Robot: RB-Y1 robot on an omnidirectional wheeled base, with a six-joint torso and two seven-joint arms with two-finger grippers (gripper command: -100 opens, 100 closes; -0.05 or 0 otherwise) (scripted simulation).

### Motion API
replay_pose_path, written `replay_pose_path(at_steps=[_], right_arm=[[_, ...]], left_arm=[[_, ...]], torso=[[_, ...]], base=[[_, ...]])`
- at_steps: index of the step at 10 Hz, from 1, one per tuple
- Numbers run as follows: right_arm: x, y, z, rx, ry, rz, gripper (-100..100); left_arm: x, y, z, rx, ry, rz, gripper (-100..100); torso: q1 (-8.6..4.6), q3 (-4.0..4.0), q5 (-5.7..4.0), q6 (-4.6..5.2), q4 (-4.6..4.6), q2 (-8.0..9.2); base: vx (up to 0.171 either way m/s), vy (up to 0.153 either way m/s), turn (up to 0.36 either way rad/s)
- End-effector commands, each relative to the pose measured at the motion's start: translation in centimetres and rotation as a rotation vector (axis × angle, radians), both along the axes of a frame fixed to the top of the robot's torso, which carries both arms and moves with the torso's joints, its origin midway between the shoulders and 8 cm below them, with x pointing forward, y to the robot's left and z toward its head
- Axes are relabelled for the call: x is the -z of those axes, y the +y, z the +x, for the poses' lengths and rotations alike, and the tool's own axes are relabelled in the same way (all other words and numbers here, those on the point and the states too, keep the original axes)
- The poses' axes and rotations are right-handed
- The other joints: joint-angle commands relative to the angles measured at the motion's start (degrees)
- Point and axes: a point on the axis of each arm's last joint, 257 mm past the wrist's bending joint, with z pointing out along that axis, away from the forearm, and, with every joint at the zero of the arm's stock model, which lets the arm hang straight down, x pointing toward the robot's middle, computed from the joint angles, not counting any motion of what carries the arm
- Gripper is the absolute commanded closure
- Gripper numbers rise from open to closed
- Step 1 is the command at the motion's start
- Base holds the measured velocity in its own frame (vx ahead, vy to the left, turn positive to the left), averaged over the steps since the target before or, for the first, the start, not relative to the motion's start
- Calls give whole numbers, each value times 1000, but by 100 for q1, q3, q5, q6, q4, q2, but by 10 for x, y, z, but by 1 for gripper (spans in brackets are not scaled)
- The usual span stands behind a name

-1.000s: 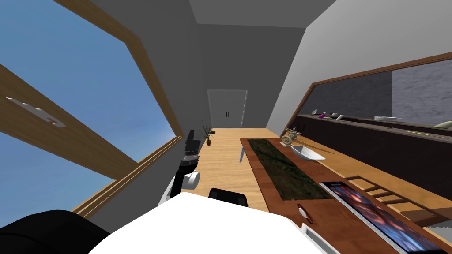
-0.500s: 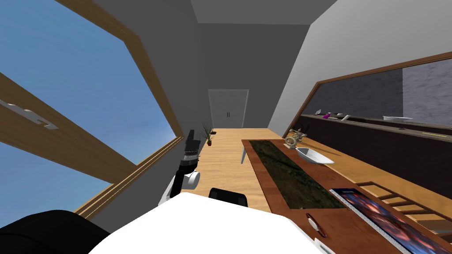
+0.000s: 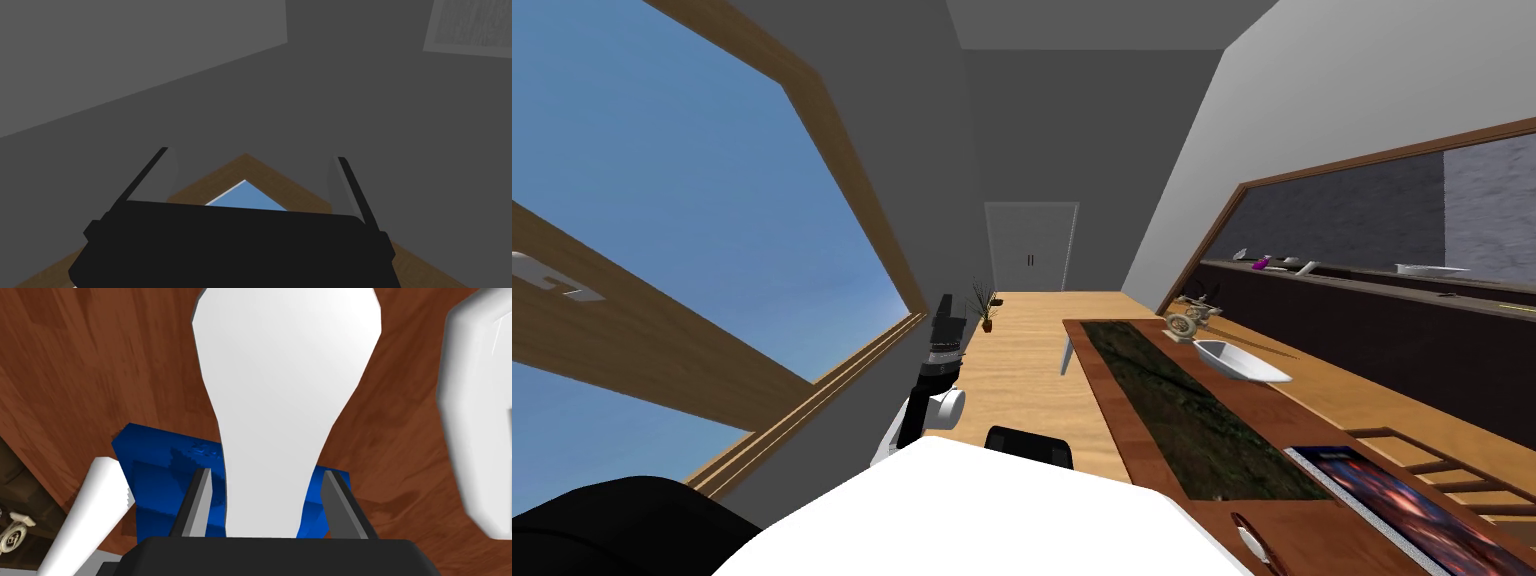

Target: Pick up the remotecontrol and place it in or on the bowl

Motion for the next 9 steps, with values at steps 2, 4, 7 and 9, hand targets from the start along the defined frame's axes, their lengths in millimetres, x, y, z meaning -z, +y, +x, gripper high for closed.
replay_pose_path(at_steps=[2,4,7,9], right_arm=[[-8,0,11,13,-27,13,100],[-14,2,26,31,-62,29,100],[-21,4,47,53,-110,49,100],[-25,5,62,68,-139,65,100]], left_arm=[[0,0,0,0,0,0,0],[0,0,0,0,0,0,0],[0,0,0,0,0,0,0],[0,0,0,0,0,0,0]], torso=[[7,2,1,1,2,1],[9,8,2,4,7,9],[6,12,5,11,12,12],[7,12,6,8,14,10]], base=[[73,72,8],[84,65,-2],[84,59,1],[107,60,12]])
